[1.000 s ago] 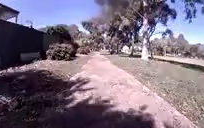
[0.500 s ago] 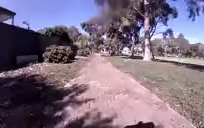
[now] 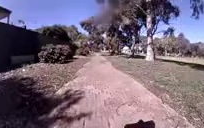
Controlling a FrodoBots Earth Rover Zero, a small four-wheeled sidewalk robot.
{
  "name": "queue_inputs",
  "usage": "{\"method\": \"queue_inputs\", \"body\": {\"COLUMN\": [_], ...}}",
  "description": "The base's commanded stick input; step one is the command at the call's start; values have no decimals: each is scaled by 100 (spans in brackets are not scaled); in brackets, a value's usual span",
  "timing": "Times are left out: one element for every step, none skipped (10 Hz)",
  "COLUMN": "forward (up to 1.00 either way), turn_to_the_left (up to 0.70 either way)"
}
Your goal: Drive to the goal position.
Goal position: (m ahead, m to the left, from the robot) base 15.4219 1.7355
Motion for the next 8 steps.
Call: {"method": "queue_inputs", "body": {"forward": [70,70,70,70,70,70,70,70], "turn_to_the_left": [0,0,0,0,0,0,0,0]}}
